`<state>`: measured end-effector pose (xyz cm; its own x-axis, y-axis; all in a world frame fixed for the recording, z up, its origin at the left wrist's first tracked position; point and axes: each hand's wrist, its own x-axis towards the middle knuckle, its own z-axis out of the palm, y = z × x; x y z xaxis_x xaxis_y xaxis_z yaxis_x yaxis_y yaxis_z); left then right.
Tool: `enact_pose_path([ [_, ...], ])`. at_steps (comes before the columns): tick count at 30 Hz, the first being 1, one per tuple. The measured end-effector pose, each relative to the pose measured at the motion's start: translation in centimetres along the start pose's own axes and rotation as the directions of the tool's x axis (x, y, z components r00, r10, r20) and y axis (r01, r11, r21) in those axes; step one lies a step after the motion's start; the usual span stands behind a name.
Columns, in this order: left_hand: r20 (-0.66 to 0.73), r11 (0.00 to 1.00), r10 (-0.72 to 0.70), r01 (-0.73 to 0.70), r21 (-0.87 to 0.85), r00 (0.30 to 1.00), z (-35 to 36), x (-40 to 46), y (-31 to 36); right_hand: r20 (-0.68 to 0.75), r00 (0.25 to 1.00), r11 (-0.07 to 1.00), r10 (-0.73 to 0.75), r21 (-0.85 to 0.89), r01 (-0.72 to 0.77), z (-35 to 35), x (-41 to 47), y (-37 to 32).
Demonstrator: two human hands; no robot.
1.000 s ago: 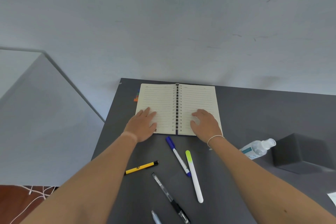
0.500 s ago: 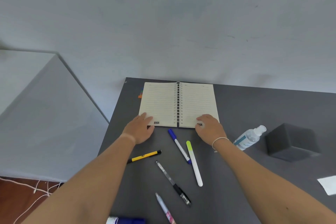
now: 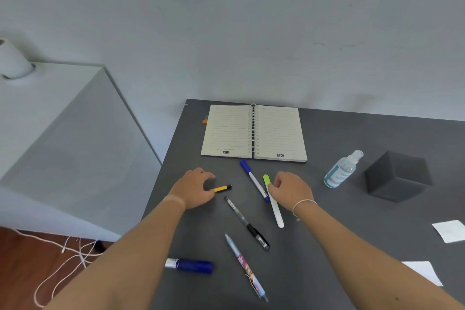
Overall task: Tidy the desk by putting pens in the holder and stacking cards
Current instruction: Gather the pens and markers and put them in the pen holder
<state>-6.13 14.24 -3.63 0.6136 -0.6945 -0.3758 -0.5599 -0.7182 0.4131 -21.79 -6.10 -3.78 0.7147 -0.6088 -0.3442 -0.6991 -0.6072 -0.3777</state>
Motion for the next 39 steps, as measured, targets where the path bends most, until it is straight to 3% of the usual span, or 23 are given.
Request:
enact_pose_path([
  [12, -0.038, 1.0, 0.001, -0.001, 0.012, 0.999, 1.3, -0.5, -0.1, 0.036, 0.996, 0.989, 0.081, 0.124, -0.085, 1.4, -1.1, 0.3],
  [20, -0.024, 1.0, 0.01, -0.01, -0.01, 1.0, 1.2, -0.4, 0.2, 0.068, 0.99, 0.988, 0.128, 0.078, -0.133, 1.2, -0.8, -0.7],
  [26, -0.004, 0.997, 0.014, -0.014, -0.077, 1.0, 1.1, -0.5, 0.9, 0.015, 0.991, 0.939, 0.135, 0.319, -0.133, 0.3, 0.2, -1.1],
  [31, -0.021, 0.995, 0.091, -0.092, -0.027, 0.996, 1.7, -0.5, 1.8, 0.024, 0.994, 0.898, 0.11, 0.426, -0.11, 0.1, 1.3, -2.6],
  [39, 0.016, 0.961, 0.278, -0.278, 0.011, 0.961, 2.3, -0.4, 2.5, 0.038, 0.998, 0.925, 0.058, 0.374, -0.068, 1.6, 2.5, -3.5],
])
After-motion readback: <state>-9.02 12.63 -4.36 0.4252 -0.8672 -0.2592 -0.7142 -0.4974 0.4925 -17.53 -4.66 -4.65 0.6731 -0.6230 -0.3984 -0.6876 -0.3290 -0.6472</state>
